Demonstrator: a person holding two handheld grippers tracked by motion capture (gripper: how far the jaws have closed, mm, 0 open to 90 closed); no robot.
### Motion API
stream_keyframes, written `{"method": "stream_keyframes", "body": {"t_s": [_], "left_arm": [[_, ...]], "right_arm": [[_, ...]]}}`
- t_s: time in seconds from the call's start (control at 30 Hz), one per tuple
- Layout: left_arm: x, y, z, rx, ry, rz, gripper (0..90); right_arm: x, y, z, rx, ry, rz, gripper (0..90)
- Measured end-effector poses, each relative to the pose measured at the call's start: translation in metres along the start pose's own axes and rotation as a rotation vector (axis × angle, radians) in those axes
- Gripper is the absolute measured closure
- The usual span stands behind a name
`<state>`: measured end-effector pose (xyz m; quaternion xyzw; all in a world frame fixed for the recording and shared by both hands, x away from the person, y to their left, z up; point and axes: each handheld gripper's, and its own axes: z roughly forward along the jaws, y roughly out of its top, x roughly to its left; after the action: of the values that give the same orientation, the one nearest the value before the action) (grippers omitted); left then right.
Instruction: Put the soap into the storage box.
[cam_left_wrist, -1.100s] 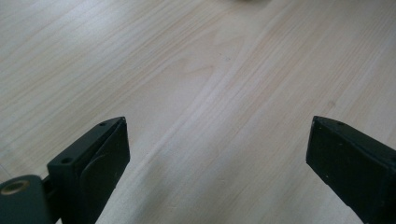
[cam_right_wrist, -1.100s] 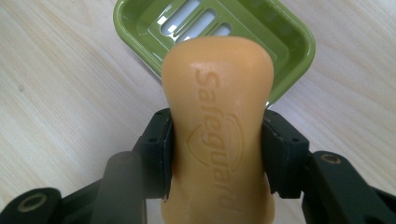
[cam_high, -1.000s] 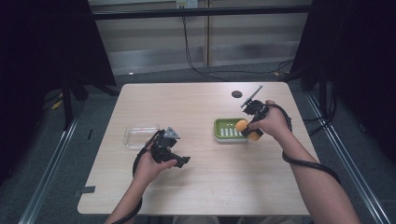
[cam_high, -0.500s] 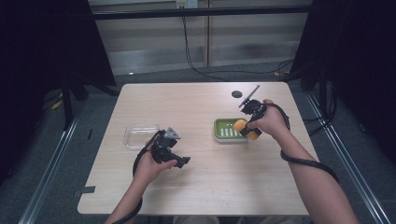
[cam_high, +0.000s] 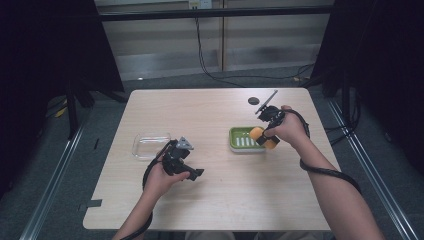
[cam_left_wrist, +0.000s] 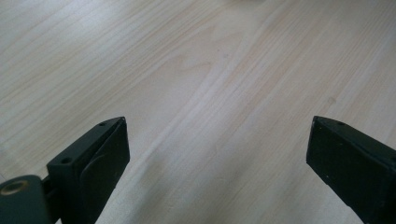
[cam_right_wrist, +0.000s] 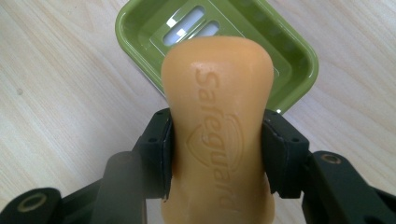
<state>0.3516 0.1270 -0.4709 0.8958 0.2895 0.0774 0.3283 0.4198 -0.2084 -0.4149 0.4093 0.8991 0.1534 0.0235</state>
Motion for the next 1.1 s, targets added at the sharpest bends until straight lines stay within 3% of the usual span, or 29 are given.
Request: {"method": "stream_keyframes", "body": {"t_s": [0.1, 0.6, 0.83, 1.1], "left_arm": [[0.000, 0.000, 0.000, 0.005, 0.001, 0.012, 6.2], [0.000, -0.001, 0.002, -0.004, -0.004, -0.003, 6.2], [0.001, -0.001, 0.001, 0.008, -0.005, -0.005, 6.2], [0.001, -0.001, 0.001, 0.004, -0.005, -0.005, 6.2]], "right_arm": [[0.000, 0.001, 0.000, -0.004, -0.002, 0.002, 50.1], [-0.002, 0.006, 0.002, -0.015, 0.005, -0.023, 50.1], [-0.001, 0.009, 0.002, 0.003, 0.003, -0.034, 50.1], [-0.002, 0.010, 0.005, 0.002, 0.000, -0.073, 50.1]]}}
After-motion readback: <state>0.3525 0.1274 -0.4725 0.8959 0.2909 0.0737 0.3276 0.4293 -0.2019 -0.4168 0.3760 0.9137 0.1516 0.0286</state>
